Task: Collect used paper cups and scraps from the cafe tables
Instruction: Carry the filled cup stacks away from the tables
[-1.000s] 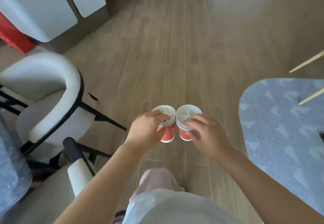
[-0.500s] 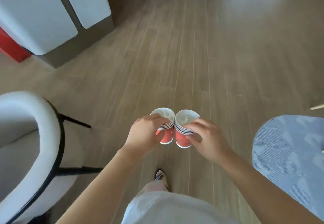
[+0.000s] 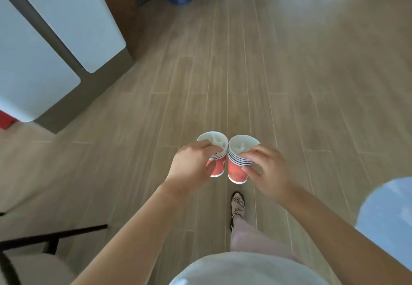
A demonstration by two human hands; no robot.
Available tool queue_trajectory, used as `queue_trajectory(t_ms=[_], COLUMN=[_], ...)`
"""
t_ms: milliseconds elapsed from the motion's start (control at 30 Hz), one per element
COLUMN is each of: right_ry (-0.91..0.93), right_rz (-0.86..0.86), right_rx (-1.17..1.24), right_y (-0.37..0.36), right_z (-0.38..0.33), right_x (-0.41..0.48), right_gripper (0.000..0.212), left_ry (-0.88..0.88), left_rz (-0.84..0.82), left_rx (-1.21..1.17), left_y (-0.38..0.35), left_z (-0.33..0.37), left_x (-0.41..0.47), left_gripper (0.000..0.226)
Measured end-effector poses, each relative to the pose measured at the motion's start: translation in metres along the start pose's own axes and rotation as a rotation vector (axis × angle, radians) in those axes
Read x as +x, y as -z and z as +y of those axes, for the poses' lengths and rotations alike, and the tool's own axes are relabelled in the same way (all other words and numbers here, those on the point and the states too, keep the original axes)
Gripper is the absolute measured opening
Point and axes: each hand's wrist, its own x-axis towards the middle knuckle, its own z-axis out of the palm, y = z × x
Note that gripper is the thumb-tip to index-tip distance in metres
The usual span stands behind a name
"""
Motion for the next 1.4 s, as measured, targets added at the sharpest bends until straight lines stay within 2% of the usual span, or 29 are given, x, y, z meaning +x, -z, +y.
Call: queue_trajectory(t_ms=[200,367,667,900,1100,1400], right_ry=[0.035,0.068,0.117,0.054,-0.032,-0.088], right_rz=[-0.037,-0.076,-0.083,-0.056,0.013,0.017], right_rx=[0.029,0.052,0.054,0.092,0.076,0.066], right_y=[0.006,-0.004,-0.063,-0.093,-0.114,-0.134], right_z=[0.067,0.103,0.152,0.183,0.221,0.334], right_x=[0.167,0.279,0.516,0.699,0.818,1.036], right_gripper=[0.031,0.031,0.028,0.023,0.025,0.030], left_ry=[0.053,0.086,0.128,0.118,0.077,0.068], left_rz=[0.061,0.118,0.240,0.183,0.126,0.044], left_rx=[-0.015,-0.016,-0.016,-0.021,-0.013,-0.035], left_y=[0.013,0.025,0.044,0.085,0.089,0.068], left_z=[-0.036,-0.075,-0.198,-0.296,-0.355,-0.433], left_x=[0.164,0.263,0.459,0.628,0.751,1.000], left_gripper=[0.024,0.024,0.027,0.024,0.025,0.028])
